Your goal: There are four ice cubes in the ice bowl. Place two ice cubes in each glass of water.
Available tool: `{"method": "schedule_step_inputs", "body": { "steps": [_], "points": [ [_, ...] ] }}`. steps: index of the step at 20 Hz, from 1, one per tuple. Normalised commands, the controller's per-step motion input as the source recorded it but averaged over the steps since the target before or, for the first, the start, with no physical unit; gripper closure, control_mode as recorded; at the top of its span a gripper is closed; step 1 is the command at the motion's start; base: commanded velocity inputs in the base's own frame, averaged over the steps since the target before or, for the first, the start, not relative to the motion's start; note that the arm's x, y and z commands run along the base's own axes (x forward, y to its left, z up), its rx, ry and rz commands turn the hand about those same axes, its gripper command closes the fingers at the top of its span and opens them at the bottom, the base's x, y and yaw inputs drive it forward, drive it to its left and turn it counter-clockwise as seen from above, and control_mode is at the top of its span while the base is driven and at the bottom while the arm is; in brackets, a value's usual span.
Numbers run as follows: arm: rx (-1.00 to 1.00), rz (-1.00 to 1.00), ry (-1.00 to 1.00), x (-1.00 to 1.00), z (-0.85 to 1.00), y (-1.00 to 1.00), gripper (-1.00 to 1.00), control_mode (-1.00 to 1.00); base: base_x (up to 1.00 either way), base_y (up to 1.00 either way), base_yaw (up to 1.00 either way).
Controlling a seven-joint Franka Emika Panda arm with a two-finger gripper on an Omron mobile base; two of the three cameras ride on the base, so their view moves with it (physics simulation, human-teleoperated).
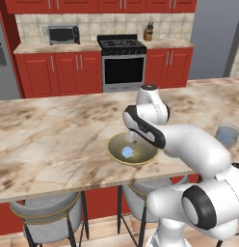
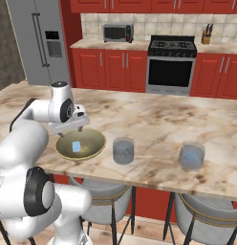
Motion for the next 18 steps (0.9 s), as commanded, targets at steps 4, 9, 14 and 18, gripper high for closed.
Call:
{"method": "schedule_step_inputs", "body": {
  "steps": [4,9,14,18],
  "points": [
    [0.0,0.0,0.0,0.0,-0.38,0.04,-1.0,-1.0,0.0,0.0,0.0],
    [0.05,0.0,-0.03,0.0,-0.33,0.0,-1.0,-1.0,0.0,0.0,0.0],
    [0.09,0.0,-0.14,0.01,-0.31,0.0,-1.0,-1.0,0.0,0.0,0.0],
    [0.07,0.0,-0.06,0.08,-0.19,0.0,-1.0,-1.0,0.0,0.0,0.0]
  ]
}}
